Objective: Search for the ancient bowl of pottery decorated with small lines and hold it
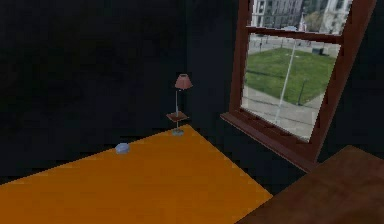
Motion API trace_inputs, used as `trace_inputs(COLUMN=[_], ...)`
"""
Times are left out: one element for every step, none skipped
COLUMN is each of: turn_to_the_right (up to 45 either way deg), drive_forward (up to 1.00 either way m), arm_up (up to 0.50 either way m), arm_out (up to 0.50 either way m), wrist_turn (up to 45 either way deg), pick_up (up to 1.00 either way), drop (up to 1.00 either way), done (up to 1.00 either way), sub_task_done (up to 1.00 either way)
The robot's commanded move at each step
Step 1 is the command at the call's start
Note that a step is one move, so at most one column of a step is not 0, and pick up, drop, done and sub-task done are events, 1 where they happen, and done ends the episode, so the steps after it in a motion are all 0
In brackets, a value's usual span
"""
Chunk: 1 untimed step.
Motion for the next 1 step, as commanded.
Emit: trace_inputs(turn_to_the_right=[0.0], drive_forward=[0.0], arm_up=[0.0], arm_out=[0.0], wrist_turn=[45.0], pick_up=[0.0], drop=[0.0], done=[0.0], sub_task_done=[0.0])
